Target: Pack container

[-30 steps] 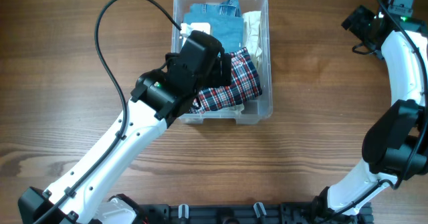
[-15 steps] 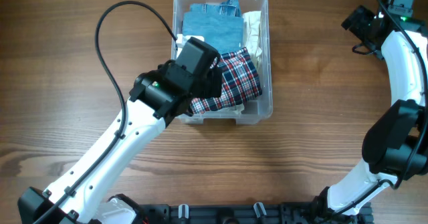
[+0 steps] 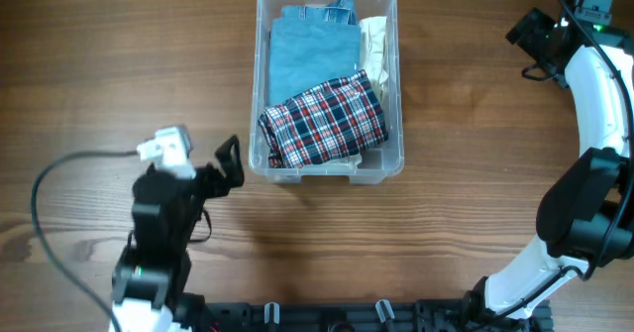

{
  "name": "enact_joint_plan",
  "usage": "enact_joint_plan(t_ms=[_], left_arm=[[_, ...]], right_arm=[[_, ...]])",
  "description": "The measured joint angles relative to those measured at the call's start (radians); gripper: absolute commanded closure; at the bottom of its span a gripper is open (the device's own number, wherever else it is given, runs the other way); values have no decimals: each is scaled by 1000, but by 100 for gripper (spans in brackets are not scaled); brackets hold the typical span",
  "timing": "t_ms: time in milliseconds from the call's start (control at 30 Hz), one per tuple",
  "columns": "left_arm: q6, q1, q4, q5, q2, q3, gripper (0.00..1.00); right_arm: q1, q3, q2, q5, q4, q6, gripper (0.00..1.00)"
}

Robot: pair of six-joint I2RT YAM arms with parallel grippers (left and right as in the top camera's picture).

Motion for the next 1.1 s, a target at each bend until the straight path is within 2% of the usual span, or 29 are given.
enact_joint_plan(t_ms=[67, 400, 867, 1100], left_arm=[[26, 37, 64, 17, -148, -103, 0], [64, 89, 96, 32, -454, -260, 0], [123, 136, 98, 35, -619, -295, 0], [123, 140, 108, 35, -631, -328, 0]], right_arm=[[0, 0, 0, 0, 0, 0, 0], [0, 0, 0, 0, 0, 0, 0], [0, 0, 0, 0, 0, 0, 0], [0, 0, 0, 0, 0, 0, 0]])
